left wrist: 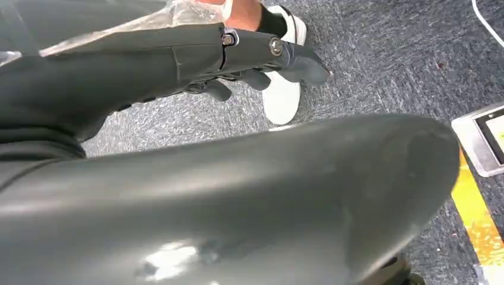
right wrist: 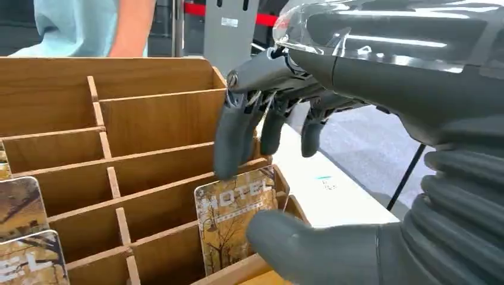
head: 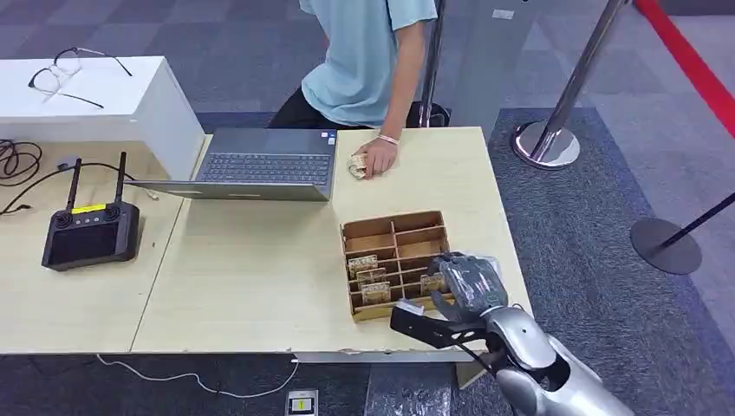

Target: Pass the card to the sensor for recognition and then transmit it.

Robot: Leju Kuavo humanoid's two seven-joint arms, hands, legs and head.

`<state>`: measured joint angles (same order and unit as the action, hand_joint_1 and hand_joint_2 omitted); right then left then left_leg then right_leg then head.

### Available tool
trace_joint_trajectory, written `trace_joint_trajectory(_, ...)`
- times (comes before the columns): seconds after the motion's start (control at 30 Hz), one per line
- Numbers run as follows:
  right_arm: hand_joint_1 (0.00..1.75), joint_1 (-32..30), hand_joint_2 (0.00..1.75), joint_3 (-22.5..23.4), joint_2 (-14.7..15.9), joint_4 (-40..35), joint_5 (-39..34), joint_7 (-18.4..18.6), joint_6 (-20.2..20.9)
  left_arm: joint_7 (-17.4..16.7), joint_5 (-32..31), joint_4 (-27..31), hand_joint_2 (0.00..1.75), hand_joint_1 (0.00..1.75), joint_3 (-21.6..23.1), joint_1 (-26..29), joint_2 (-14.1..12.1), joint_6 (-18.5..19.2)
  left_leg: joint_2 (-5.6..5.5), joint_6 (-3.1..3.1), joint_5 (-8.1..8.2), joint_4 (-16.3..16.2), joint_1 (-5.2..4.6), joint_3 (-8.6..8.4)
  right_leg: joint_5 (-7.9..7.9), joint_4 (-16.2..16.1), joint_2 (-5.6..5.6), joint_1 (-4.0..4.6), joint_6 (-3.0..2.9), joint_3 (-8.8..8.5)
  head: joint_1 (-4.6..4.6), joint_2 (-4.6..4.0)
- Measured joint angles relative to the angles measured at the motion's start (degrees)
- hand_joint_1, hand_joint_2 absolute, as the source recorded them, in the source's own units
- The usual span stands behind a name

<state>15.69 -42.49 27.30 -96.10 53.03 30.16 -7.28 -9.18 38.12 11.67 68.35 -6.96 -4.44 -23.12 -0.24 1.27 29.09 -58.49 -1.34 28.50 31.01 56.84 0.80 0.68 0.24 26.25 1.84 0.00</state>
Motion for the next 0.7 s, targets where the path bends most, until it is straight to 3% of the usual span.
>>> trace_joint_trajectory(0.17,0.65,0.38,1.75,0.04,-0.52,0.33,-0.20,-0.20,0.11,0.11,0.02,0.00,0.00,0.00,0.00,0.00,0.00,0.00,-0.01,0.00,0.00,0.00,0.00,0.00,0.00,0.00,0.00,0.00,0.00,-0.01,0.00,0.00)
trace_joint_trajectory(0.33,0.61,0.91,1.75,0.02,-1.03,0.41,-0.61,-0.35,0.00,0.11,-0.02,0.00,0.00,0.00,0.00,-0.01,0.00,0.00,0.00,0.00,0.00,0.00,0.00,0.00,0.00,0.00,0.00,0.00,0.00,-0.01,0.00,0.00)
trace_joint_trajectory(0.37,0.52,1.01,1.75,0.02,-1.14,0.55,-0.61,-0.35,0.00,0.11,-0.04,0.00,0.00,0.00,0.00,-0.01,0.00,0.00,0.00,0.00,0.00,0.00,0.00,0.00,0.00,0.00,0.00,0.00,0.00,-0.01,-0.02,0.00)
trace_joint_trajectory(0.7,0.61,1.60,1.75,0.00,-1.66,1.16,-0.98,-0.39,0.13,0.11,-0.09,0.00,0.00,0.00,0.00,-0.02,0.00,0.02,0.00,0.00,0.00,0.00,0.00,0.01,0.00,0.00,0.00,0.00,0.00,-0.01,0.00,0.00)
